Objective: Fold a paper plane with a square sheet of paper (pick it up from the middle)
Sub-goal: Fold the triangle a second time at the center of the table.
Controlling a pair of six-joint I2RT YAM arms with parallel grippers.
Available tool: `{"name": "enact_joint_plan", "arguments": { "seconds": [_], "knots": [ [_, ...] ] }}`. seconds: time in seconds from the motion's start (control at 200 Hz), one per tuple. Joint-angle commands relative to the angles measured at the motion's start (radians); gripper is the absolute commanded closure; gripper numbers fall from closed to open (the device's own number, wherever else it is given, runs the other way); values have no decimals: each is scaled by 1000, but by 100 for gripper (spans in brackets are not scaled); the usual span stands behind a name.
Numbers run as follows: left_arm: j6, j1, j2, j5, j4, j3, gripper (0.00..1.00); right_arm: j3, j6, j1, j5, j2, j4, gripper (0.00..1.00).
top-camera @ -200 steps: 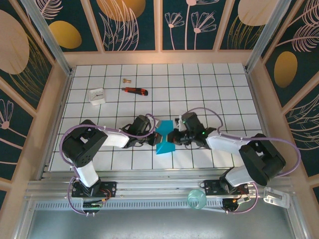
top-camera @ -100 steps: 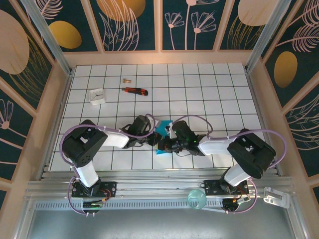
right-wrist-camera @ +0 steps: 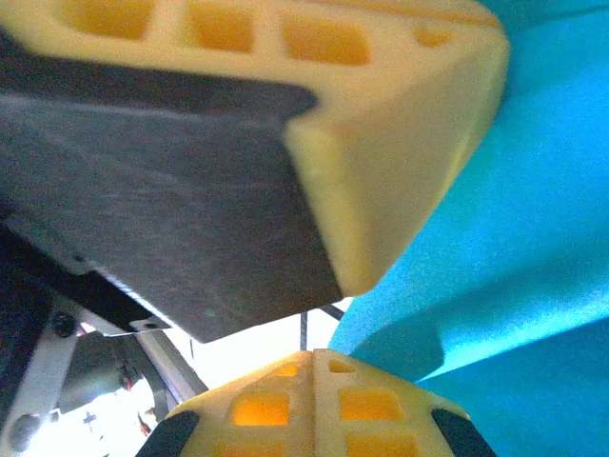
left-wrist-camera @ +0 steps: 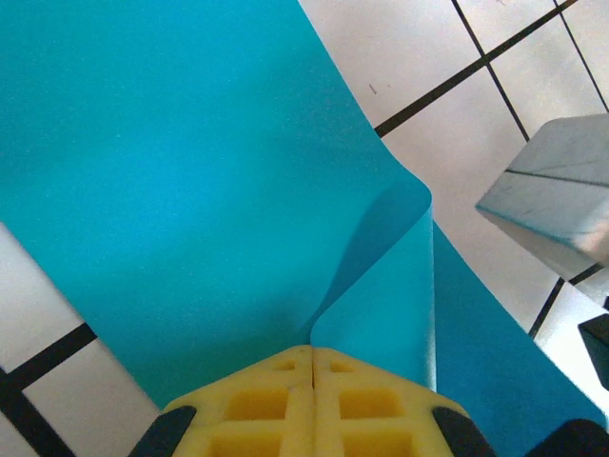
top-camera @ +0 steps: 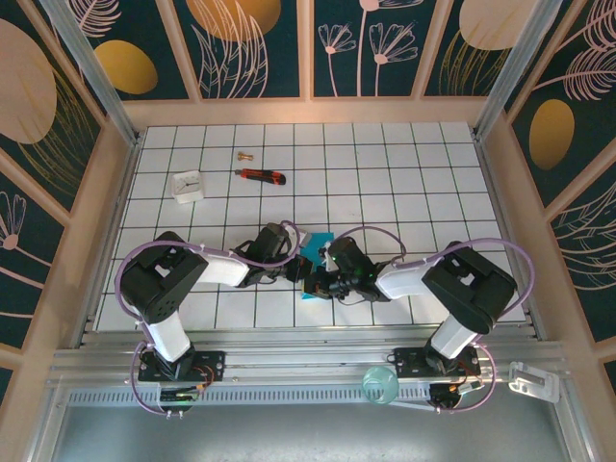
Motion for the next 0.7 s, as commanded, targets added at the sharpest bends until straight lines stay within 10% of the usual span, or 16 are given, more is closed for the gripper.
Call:
{"name": "enact_joint_plan", "arguments": {
  "seconds": [0.0,0.696],
  "knots": [
    [-1,5,29,-58,-152,-45,100,11,-1,10,15,23,9,100],
    [-10,5,40,-63,-145,-41,100,-18,-30,17,27,40,-70,100]
  ]
}}
